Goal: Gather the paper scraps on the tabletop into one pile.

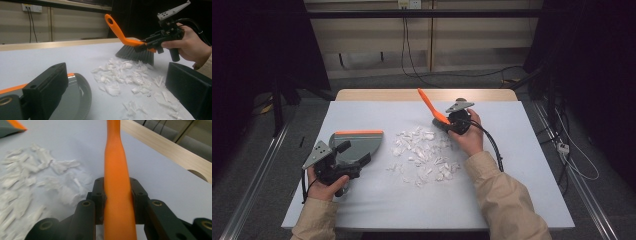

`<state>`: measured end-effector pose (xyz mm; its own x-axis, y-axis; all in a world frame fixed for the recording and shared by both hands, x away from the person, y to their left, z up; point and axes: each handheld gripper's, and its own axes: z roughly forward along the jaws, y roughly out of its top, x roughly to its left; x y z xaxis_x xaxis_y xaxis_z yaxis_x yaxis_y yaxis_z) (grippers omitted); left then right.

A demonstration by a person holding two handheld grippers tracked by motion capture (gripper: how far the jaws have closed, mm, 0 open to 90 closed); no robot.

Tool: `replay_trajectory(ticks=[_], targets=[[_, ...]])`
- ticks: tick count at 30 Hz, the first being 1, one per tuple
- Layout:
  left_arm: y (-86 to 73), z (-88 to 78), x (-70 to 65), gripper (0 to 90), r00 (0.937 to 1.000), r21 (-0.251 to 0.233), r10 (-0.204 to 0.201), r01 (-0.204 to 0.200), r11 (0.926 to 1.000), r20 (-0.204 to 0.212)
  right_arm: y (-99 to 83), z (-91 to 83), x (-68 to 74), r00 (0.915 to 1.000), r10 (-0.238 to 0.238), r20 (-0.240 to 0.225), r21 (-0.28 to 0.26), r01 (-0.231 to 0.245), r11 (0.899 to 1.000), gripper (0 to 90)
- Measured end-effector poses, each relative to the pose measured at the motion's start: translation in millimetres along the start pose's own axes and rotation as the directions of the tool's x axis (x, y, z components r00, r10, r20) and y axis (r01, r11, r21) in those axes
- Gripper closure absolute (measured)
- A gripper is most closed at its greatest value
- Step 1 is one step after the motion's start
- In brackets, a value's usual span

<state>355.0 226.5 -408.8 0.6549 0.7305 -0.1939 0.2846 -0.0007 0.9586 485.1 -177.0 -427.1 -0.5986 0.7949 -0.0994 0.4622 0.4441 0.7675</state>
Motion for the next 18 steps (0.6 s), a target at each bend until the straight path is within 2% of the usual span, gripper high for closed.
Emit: replay_trajectory(ticks=[3,4,6,11,16,18], targets=[[0.1,-0.4,0.0,4.3,1.0000,-0.003,0.000,0.000,1.0000,0.002,-1.3,-5.1,5.9,0.9987,-0.028,-0.044,0.004,0.028,1.000,71.5],[0.2,-0.8,0.0,4.5,1.0000,-0.004,-0.002,0.002,1.0000,0.000,-2.4,-7.1,7.6,0.9974,-0.021,-0.069,0.004,0.021,1.000,71.5],[0.2,-1.7,0.2,4.5,1.0000,-0.007,-0.004,0.004,1.0000,-0.001,-4.7,-12.1,12.9,0.9957,-0.044,-0.081,0.007,0.044,0.999,71.6],[0.9,-3.9,1.2,4.5,1.0000,-0.011,0.002,-0.002,0.9999,-0.006,-11.7,-25.9,24.9,0.9853,-0.115,-0.126,0.014,0.118,0.993,71.5],[1.0,-3.6,0.3,4.5,1.0000,-0.013,0.001,-0.001,0.9999,-0.009,-19.4,-40.8,31.6,0.9720,-0.118,-0.204,0.001,0.120,0.993,71.6],[1.0,-2.8,-0.4,4.5,0.9999,-0.010,0.007,-0.007,0.9999,-0.007,-20.4,-47.4,32.2,0.9706,-0.110,-0.214,-0.016,0.110,0.994,71.6]])
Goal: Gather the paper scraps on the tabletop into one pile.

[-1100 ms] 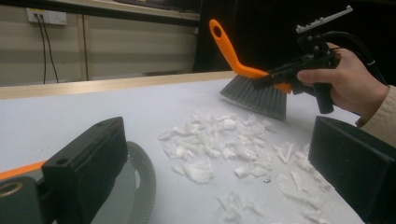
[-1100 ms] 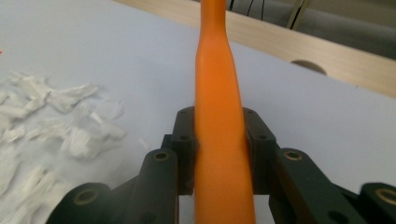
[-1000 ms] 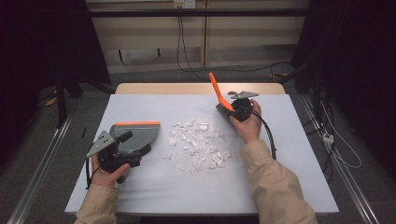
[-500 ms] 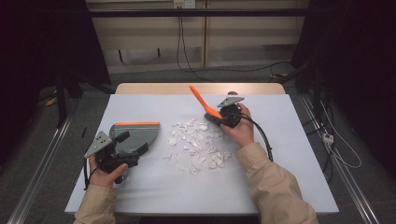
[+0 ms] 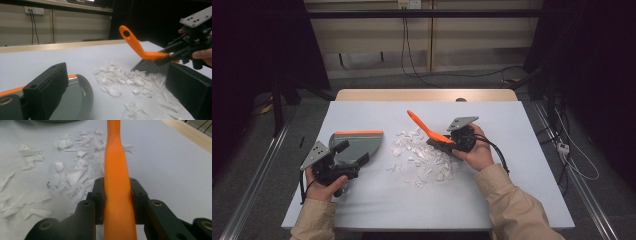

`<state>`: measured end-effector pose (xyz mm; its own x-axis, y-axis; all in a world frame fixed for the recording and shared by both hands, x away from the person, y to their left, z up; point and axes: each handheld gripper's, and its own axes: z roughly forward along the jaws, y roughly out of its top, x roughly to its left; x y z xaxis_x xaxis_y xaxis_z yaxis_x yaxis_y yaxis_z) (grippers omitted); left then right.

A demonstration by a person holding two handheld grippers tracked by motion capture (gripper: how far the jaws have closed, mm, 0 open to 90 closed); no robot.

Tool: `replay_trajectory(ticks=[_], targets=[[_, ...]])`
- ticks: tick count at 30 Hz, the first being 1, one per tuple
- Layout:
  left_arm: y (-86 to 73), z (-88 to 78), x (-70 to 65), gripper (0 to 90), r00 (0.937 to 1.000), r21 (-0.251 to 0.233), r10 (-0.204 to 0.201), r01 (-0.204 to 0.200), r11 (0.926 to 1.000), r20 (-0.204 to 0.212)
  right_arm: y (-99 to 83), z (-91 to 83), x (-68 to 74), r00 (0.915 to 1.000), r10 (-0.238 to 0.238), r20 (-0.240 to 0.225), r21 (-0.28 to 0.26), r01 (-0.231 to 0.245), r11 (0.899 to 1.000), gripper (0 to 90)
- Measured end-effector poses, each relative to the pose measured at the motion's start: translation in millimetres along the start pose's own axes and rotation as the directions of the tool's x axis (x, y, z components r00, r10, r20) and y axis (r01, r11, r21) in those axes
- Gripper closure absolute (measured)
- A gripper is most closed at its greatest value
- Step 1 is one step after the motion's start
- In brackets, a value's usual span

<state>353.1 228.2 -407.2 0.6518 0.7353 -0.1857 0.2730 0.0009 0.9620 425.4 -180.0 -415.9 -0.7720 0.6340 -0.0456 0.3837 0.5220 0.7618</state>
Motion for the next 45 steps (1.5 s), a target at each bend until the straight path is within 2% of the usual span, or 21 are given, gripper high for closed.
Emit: replay_trajectory(ticks=[2,7,12,16,20,26,29,34,38,39,45], targets=[[-0.1,1.1,-1.0,4.6,1.0000,0.001,0.001,-0.001,1.0000,0.003,0.6,-5.9,-0.5,1.0000,-0.001,0.003,-0.025,0.001,1.000,71.6],[-0.1,2.2,-1.0,4.6,1.0000,0.003,0.002,-0.002,1.0000,0.005,4.0,-11.1,-12.9,0.9975,0.062,0.033,-0.085,-0.059,0.995,71.6],[-0.1,2.8,-0.8,4.6,1.0000,0.003,-0.001,0.001,1.0000,0.009,7.1,-1.4,-29.3,0.9913,0.119,0.055,-0.113,-0.112,0.987,71.6],[-0.2,3.3,-0.5,4.6,1.0000,0.005,-0.003,0.003,1.0000,0.007,16.1,12.6,-40.1,0.9871,0.134,0.087,-0.115,-0.124,0.986,71.6],[-0.3,3.4,1.0,4.6,1.0000,0.010,-0.002,0.002,0.9999,0.003,26.9,31.9,-43.7,0.9888,0.105,0.107,-0.095,-0.095,0.991,71.6],[-0.9,2.1,1.2,4.6,1.0000,0.010,-0.005,0.005,0.9999,-0.001,34.1,57.9,-51.3,0.9898,0.096,0.105,-0.101,-0.085,0.991,71.6],[-1.4,2.0,2.1,4.6,1.0000,0.012,-0.005,0.005,0.9999,-0.007,37.1,68.5,-51.7,0.9918,0.058,0.114,-0.072,-0.050,0.996,71.6],[-2.2,0.2,4.2,4.6,0.9998,0.010,-0.009,0.010,0.9999,-0.018,40.3,73.6,-43.0,0.9977,-0.008,0.067,-0.061,0.012,0.998,71.6],[-3.0,0.3,3.9,4.6,0.9998,0.016,-0.006,0.007,0.9998,-0.017,36.1,66.3,-34.1,0.9993,-0.036,-0.008,-0.067,0.035,0.997,71.6],[-3.0,0.5,3.3,4.6,0.9999,0.017,-0.006,0.006,0.9998,-0.015,34.4,64.0,-30.7,0.9980,-0.059,-0.021,-0.066,0.058,0.996,71.5],[-3.5,0.3,1.3,4.6,0.9998,0.015,-0.001,0.002,0.9999,-0.018,25.0,46.2,-13.4,0.9892,-0.115,-0.091,-0.050,0.110,0.993,71.5]])
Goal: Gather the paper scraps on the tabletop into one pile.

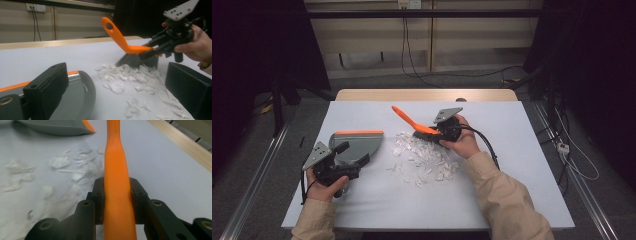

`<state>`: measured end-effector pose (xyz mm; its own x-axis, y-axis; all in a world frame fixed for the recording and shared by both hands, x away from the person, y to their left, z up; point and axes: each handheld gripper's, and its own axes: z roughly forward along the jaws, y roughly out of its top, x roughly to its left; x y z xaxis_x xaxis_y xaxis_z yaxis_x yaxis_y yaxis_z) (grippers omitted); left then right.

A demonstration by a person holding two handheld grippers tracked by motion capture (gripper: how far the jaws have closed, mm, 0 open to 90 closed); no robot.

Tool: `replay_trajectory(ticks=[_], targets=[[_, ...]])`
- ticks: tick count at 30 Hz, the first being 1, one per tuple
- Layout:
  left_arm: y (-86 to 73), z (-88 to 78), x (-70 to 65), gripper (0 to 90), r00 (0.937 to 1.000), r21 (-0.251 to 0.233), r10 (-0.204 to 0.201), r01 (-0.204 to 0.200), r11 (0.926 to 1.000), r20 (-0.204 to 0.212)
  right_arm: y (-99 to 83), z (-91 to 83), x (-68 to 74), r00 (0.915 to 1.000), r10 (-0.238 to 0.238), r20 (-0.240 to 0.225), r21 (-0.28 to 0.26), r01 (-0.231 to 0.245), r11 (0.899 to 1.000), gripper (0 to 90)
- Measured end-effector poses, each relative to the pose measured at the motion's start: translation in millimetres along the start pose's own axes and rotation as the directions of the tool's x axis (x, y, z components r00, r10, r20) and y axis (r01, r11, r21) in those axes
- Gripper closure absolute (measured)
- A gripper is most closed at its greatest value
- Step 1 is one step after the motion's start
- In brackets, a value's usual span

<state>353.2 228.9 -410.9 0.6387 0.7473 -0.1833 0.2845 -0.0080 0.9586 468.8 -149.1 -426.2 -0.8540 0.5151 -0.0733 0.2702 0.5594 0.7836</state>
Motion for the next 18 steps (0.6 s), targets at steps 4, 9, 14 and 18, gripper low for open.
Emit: replay_trajectory(ticks=[4,9,14,18], targets=[[1.0,-2.3,0.1,4.7,1.0000,-0.008,0.003,-0.003,1.0000,-0.008,-4.1,-14.1,11.8,0.9992,-0.017,-0.036,0.016,0.017,1.000,71.6],[1.8,-2.5,-0.9,4.7,1.0000,-0.009,0.007,-0.007,0.9999,-0.005,-3.0,-33.9,13.9,0.9997,0.014,-0.022,-0.051,-0.015,0.999,71.6],[1.9,-0.6,-1.2,4.8,1.0000,-0.008,0.004,-0.005,1.0000,-0.002,2.4,-32.3,3.0,0.9962,0.080,0.034,-0.104,-0.076,0.992,71.6],[1.6,-0.3,-0.3,4.7,1.0000,-0.005,0.003,-0.003,1.0000,0.000,2.6,-16.7,-7.7,0.9915,0.118,0.054,-0.120,-0.111,0.987,71.6]])
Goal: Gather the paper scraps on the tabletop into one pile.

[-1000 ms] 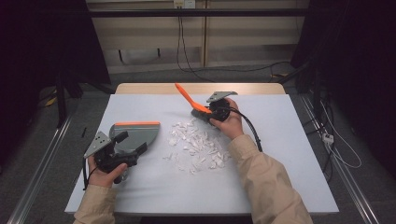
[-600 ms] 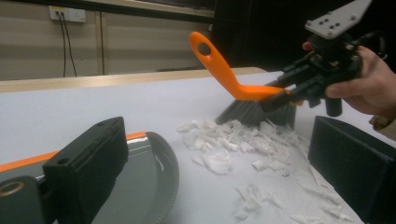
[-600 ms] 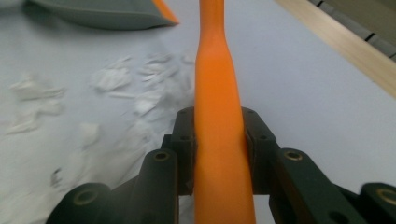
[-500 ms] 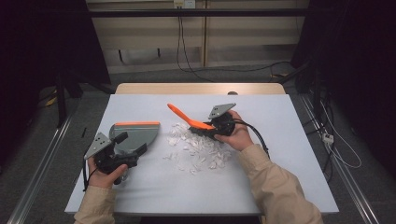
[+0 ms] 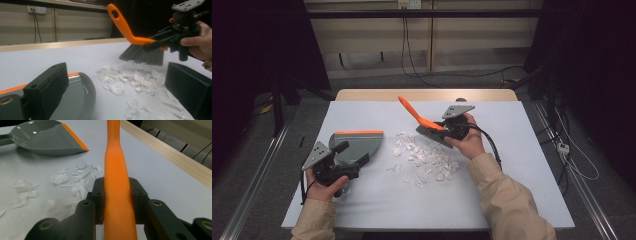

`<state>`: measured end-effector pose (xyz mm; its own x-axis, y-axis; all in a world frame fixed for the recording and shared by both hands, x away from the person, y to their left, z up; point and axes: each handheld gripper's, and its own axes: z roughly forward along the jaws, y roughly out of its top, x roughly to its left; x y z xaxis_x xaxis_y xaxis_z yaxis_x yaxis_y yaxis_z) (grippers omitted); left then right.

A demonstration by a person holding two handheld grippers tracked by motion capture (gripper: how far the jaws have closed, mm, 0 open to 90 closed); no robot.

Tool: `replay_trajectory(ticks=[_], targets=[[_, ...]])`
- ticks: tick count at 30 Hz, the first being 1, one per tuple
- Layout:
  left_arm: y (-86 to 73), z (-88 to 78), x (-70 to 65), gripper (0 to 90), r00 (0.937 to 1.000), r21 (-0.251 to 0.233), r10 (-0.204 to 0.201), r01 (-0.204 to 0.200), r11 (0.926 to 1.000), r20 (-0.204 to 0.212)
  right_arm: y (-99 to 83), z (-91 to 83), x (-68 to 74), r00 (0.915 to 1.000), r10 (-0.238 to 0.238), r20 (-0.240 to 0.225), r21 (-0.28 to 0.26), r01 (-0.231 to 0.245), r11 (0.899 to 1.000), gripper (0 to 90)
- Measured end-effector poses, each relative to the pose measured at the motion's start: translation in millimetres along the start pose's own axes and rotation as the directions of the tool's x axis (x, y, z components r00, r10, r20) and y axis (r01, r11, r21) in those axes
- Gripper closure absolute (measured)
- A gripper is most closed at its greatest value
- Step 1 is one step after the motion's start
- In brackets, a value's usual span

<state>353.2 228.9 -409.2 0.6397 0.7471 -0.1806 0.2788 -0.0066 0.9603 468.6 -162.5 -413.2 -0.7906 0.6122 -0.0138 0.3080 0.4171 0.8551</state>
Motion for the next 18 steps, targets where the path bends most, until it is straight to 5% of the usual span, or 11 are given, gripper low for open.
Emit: replay_trajectory(ticks=[5,18], targets=[[-0.1,0.3,0.1,4.8,1.0000,0.001,-0.003,0.003,1.0000,0.001,2.6,18.4,-6.1,0.9996,0.022,0.018,-0.005,-0.022,1.000,71.6],[0.3,-5.2,2.3,4.7,0.9998,0.002,-0.005,0.005,1.0000,-0.021,15.0,58.3,-12.1,0.9997,-0.026,-0.002,0.017,0.026,1.000,71.6]])
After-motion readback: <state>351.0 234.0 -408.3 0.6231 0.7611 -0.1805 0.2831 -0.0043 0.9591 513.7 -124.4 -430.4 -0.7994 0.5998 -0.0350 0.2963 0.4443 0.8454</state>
